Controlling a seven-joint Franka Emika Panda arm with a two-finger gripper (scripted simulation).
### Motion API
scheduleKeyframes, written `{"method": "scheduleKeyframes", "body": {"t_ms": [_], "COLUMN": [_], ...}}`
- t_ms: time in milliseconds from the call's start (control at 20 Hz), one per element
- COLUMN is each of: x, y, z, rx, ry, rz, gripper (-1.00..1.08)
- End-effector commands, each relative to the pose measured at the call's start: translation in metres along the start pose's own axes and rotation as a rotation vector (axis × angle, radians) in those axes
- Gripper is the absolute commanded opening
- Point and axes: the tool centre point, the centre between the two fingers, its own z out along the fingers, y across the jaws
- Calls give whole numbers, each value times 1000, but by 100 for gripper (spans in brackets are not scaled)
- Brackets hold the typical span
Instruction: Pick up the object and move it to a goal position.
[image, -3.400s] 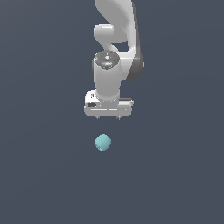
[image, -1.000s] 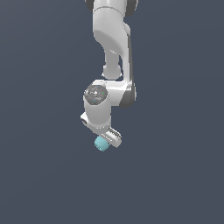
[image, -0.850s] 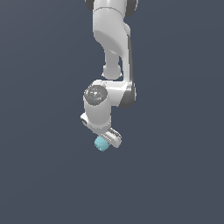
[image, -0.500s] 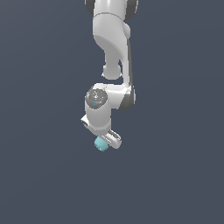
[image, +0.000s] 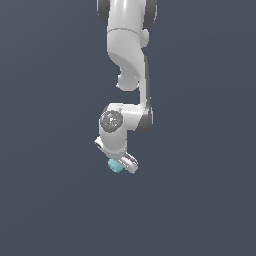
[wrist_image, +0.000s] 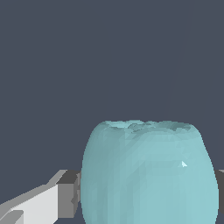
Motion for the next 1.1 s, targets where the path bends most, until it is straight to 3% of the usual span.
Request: {"method": "scheduleKeyframes", "body": {"t_ms": [0,650,1050], "x": [1,1,7], "y": [-1,-2,-22], "z": [0,0,-4], "rx": [1,1,1], "ry": [1,1,1], "rz": [0,0,0], "gripper": [-100,-100,-100]}}
